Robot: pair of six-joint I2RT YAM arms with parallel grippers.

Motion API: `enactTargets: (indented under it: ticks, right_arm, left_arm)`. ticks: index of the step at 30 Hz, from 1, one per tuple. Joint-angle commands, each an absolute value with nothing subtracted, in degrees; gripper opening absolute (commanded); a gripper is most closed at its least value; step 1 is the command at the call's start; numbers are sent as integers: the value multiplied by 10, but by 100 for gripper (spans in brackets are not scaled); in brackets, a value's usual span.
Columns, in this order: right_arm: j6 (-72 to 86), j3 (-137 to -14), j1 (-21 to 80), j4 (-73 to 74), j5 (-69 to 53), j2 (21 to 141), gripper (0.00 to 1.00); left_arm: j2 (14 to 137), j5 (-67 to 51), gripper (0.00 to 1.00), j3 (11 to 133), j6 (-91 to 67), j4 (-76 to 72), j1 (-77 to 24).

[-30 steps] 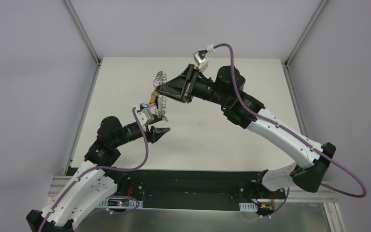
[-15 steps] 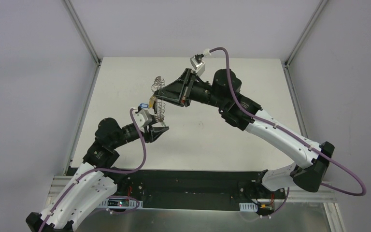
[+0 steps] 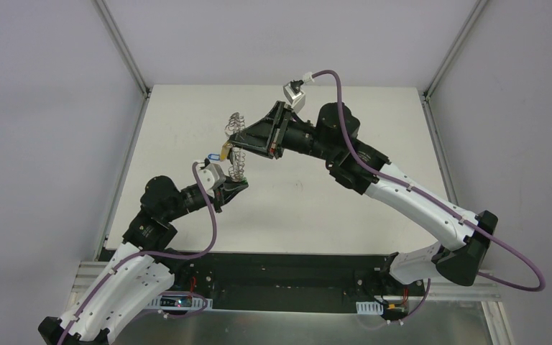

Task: Remove the keys from the keyring

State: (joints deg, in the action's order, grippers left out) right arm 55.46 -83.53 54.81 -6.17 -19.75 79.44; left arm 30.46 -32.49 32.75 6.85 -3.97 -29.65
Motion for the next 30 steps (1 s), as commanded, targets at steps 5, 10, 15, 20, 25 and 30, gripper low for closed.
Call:
enactTargets:
  ticks: [5, 10, 15, 20, 25, 30]
  right_arm:
    - [547, -843, 552, -104, -189, 757, 0]
    - [471, -805, 553, -32, -108, 696, 0]
    - [425, -669, 553, -23, 40, 597, 22]
    - [390, -526, 553, -14, 106, 508, 73]
    - [345, -442, 552, 54, 146, 413, 74]
    - [287, -430, 553, 125, 150, 369, 68]
  left_arm:
    - [301, -331, 0, 345, 70, -58, -300]
    - [309, -301, 0, 345, 76, -39, -300]
    - [347, -280, 0, 371, 71, 10, -300]
    - [406, -279, 0, 418, 73, 82, -301]
    - [436, -269, 0, 460, 109, 138, -320]
    - [478, -256, 0, 510, 162, 210, -373]
